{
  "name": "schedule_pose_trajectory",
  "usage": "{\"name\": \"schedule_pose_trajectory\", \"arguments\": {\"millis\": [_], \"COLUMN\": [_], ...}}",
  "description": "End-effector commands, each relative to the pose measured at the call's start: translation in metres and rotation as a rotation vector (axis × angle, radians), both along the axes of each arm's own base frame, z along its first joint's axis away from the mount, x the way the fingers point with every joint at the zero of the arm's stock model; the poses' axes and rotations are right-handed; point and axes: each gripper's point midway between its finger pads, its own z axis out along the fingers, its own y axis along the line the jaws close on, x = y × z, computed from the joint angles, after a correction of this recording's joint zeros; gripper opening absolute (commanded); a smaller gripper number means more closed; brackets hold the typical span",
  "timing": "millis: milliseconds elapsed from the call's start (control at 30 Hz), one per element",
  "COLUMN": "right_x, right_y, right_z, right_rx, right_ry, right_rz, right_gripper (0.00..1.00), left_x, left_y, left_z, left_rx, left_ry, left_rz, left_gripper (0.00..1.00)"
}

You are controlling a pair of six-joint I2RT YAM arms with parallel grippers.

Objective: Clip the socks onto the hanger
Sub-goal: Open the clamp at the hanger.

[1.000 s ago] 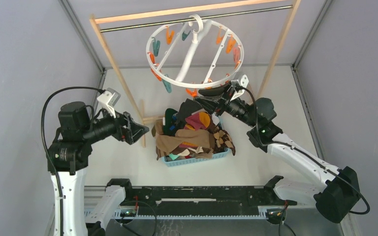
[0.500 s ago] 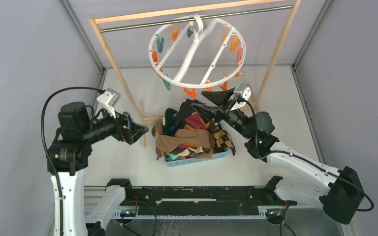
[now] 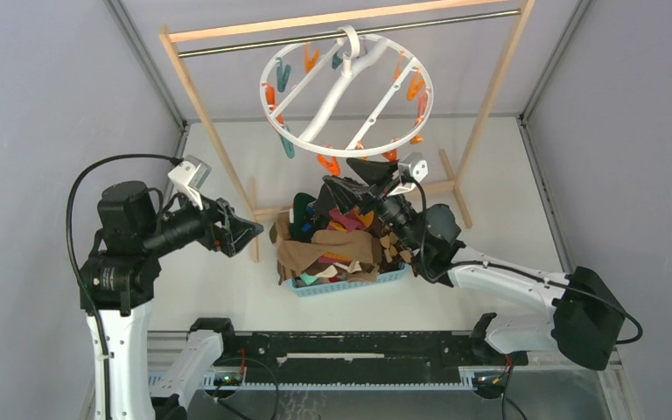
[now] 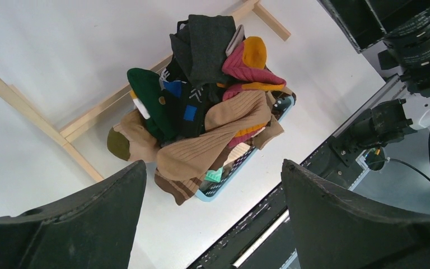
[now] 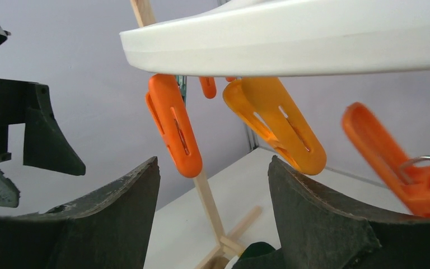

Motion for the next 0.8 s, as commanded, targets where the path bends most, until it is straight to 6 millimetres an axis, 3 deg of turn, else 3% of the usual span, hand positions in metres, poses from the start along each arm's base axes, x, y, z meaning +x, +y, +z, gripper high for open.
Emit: {"name": "schedule_pose_trajectory", "arguments": {"millis": [0, 267, 400, 600, 767], "right_x": [0.003, 0.007, 0.008, -0.001, -0.010], "right_y": [-0.001, 0.011, 0.014, 0.017, 0.023], "right_z": [0.039, 0.044, 0.051, 0.052, 0.048], "right_rx": [0.121, 0.169, 0.167, 0.117, 0.069], "right_ry": [-0.054, -0.065, -0.088, -0.113, -0.126], "right_rz": [-0.028, -0.065, -0.066, -0.057, -0.043], "right_gripper": [0.78, 0.74, 0.66, 0.35, 0.17], "left_x": [0.001, 0.003, 0.003, 0.004, 0.006], "left_y": [-0.001, 0.003, 0.006, 0.006, 0.007], "left_z": [0.015, 0.012, 0.011, 0.012, 0.016], "left_rx": [-0.001, 0.029, 0.041, 0.044, 0.036], "left_ry": [-0.043, -0.048, -0.050, -0.051, -0.054], "left_rz": [-0.001, 0.010, 0.018, 0.024, 0.034], "left_gripper": [0.92, 0.92, 0.92, 0.92, 0.92]}}
